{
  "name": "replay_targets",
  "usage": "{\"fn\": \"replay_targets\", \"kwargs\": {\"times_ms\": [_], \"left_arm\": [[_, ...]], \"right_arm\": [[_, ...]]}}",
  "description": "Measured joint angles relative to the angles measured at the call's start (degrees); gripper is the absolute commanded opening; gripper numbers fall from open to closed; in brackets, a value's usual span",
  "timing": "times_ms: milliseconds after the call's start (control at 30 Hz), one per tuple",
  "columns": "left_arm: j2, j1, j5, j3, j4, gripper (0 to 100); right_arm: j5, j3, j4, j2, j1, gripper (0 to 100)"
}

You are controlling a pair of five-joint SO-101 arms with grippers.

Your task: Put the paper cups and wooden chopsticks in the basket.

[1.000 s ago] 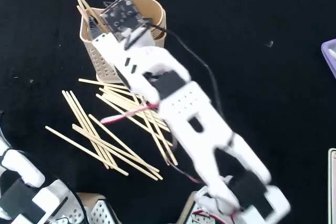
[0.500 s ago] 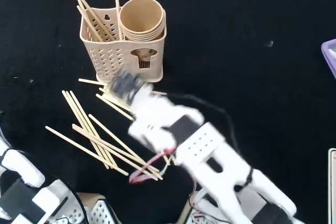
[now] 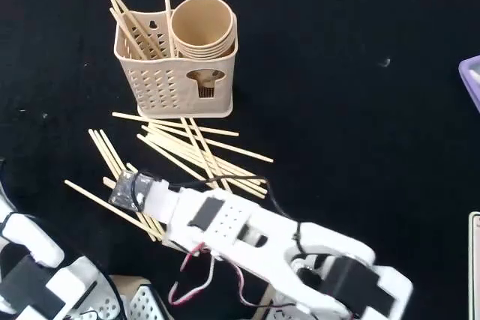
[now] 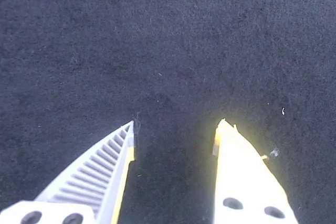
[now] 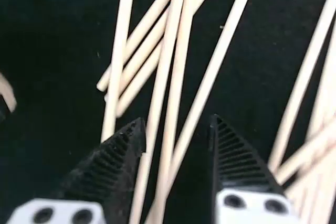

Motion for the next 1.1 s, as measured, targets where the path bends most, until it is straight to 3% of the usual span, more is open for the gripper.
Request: {"fn": "replay_targets", "kwargs": {"times_ms": [133,300,467,1100], "left_arm": [[0.0,0.0,0.0,0.0,0.0,24],[0.0,0.0,0.0,0.0,0.0,24],[0.0,0.0,0.0,0.0,0.0,24],[0.0,0.0,0.0,0.0,0.0,24]], "right_arm": [[-0.09,-2.55,-0.26,4.92,-0.35,18.4],[-0.09,-3.69,-0.88,6.86,0.0,0.8],[-0.09,-3.96,-0.79,3.25,3.34,1.1],[-0.18,4.04,0.0,-32.44,17.58,1.1]]}}
